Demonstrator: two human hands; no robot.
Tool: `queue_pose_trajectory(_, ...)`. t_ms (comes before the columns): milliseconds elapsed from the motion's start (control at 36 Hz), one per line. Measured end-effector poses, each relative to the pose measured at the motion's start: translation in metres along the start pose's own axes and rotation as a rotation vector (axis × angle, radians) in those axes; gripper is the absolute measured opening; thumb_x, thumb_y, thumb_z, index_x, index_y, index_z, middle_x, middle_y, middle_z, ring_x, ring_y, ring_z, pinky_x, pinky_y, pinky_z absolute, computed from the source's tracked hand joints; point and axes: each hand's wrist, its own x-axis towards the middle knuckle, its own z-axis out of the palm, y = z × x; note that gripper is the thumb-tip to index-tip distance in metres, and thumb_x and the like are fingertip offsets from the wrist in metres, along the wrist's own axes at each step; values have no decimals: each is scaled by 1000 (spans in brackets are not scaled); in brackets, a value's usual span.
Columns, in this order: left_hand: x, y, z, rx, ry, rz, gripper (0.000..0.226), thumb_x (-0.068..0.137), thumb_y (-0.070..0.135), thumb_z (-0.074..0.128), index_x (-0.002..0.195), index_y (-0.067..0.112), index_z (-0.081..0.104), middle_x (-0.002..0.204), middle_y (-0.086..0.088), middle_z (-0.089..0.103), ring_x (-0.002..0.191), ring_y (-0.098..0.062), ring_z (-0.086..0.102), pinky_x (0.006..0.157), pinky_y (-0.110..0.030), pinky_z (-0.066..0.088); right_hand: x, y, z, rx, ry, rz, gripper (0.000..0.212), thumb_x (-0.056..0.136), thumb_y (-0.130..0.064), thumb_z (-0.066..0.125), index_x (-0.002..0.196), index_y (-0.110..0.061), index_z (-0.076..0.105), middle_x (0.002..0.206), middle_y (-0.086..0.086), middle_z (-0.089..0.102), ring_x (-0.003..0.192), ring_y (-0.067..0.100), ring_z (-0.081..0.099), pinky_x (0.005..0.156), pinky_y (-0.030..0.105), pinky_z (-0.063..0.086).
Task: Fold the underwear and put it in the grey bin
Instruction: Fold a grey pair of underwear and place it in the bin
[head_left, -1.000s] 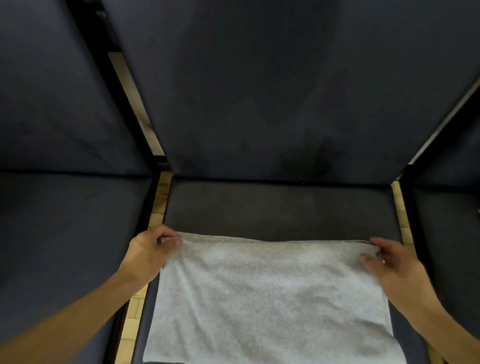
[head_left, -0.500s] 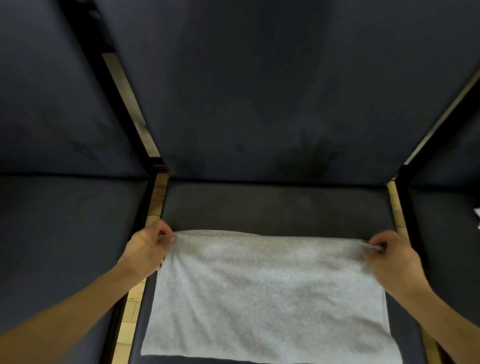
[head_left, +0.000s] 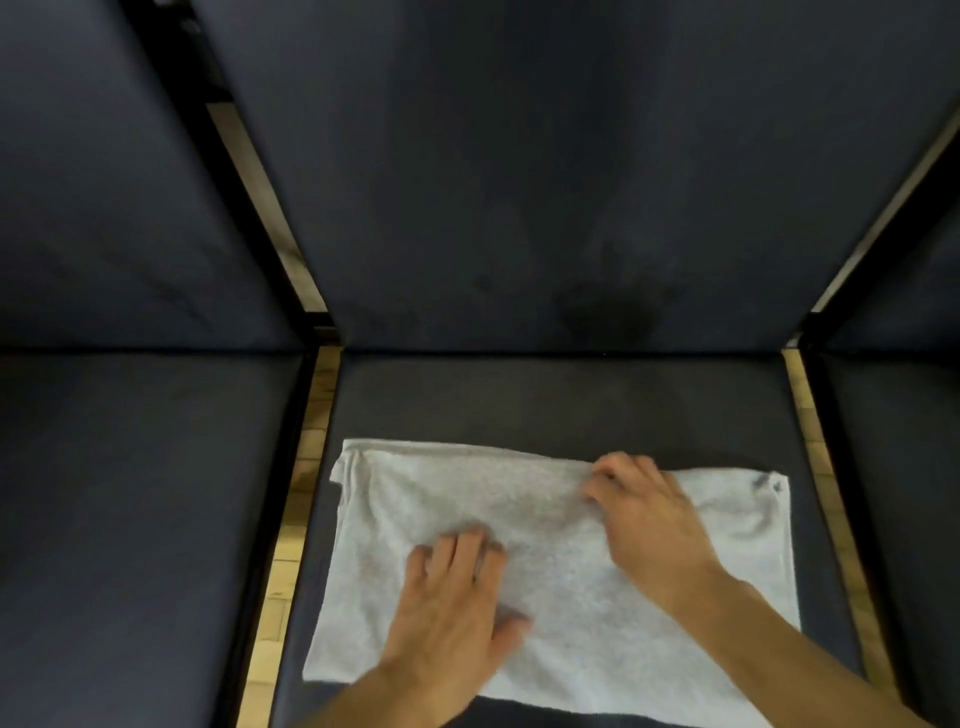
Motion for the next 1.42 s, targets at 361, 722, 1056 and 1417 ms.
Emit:
queue_pose_trajectory(361,30,-2,-29,-373,-41,-629,59,90,41,58,134,15,29,133,-2,39,124,-22,40,100,-36,41,-50,-18,-21,592,-166,800,47,90,-23,59,128,-11,33,126,10,41,110,29,50,83,37,46)
queue_pose_trajectory(722,42,-17,-43,-1346,-264,-794,18,83,11,69,100,10,70,96,-6,73,86,-22,70,79,-36,57,-36,-13,-16,1031,-157,995,26,79,-17,71,69,-3,51,73,18,58,64,25,53,58,36,45)
queue_pose_trajectory(1056,0,-8,-85,-1518,-103,-650,34,75,13,74,106,6,62,100,-7,72,88,-23,71,73,-36,57,-68,-6,-62,1267,-140,817,18,92,-17,58,108,-14,50,107,8,60,92,23,61,78,40,52)
queue_pose_trajectory(1417,-127,74,-405,-1209,242,-426,19,85,26,68,99,14,64,97,-11,65,87,-23,63,75,-37,51,-151,-45,-403,1245,-77,343,12,91,-18,61,94,-14,72,94,6,73,93,23,68,82,38,56)
